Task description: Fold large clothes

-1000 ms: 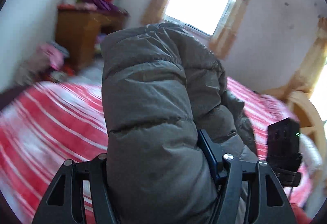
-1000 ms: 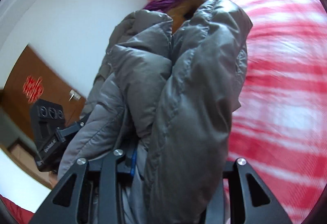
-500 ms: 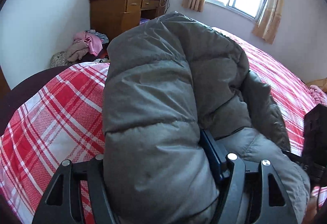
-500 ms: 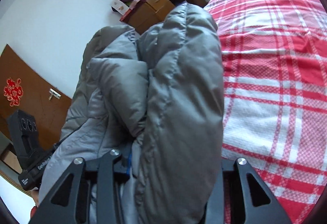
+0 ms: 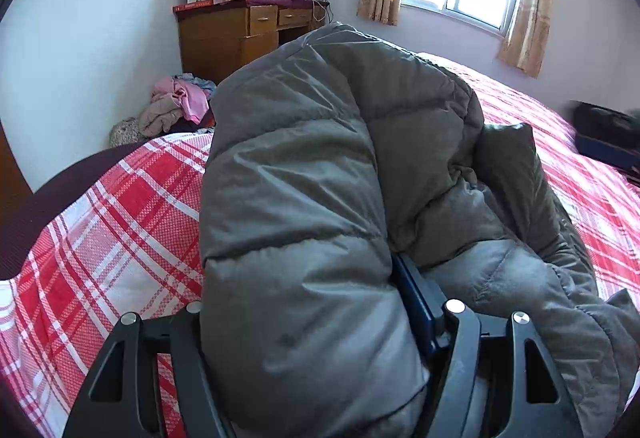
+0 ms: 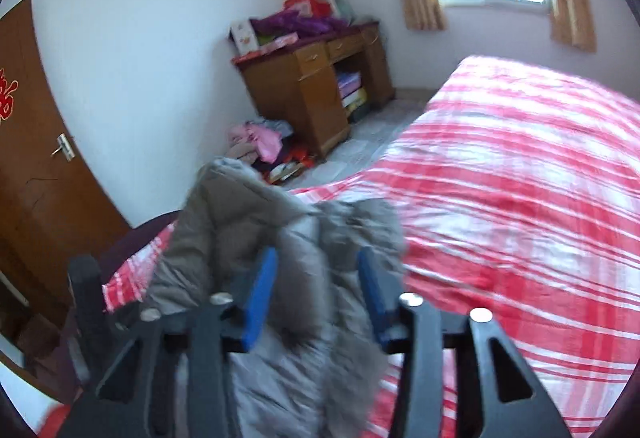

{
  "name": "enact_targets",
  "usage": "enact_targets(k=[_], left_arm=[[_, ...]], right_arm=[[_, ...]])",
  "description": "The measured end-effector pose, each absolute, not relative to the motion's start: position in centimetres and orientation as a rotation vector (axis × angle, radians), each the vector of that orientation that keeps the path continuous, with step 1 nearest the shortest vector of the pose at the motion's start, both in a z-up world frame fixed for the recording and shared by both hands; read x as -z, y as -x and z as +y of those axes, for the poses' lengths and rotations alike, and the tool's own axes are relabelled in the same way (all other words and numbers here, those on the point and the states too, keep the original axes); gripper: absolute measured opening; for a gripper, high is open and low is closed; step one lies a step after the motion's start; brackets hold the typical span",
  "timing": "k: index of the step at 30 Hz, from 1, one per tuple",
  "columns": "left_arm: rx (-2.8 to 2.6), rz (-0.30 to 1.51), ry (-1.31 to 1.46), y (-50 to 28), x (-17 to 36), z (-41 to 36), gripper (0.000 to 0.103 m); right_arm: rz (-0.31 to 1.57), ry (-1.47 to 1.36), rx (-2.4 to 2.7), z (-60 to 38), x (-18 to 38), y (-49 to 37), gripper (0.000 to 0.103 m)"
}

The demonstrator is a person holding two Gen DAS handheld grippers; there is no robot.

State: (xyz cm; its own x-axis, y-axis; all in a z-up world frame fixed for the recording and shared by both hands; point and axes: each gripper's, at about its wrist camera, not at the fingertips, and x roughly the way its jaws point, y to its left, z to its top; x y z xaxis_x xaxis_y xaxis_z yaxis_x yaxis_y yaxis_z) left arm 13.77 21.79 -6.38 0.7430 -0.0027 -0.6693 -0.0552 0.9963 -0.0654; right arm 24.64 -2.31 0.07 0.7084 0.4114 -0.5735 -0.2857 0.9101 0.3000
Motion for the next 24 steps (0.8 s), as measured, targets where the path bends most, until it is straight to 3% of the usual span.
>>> enact_targets(k=[4, 9, 24], left_arm=[[-0.037, 0.727, 0.048, -13.7, 6.5, 21.7, 0.070], [-0.042, 0.724, 0.011, -13.8, 6.6, 21.3, 0.070], [-0.042, 0.772, -0.012, -14.6, 6.2, 21.5, 0.075]], right_arm=[[0.799, -0.179, -0.358, 1.5, 3.7, -28.0, 0.041], [0.866, -0.250, -0.292, -0.7, 9.1, -27.7, 0.039], [0.779, -0.080, -0.196, 0.9, 10.0, -25.9, 0.038]])
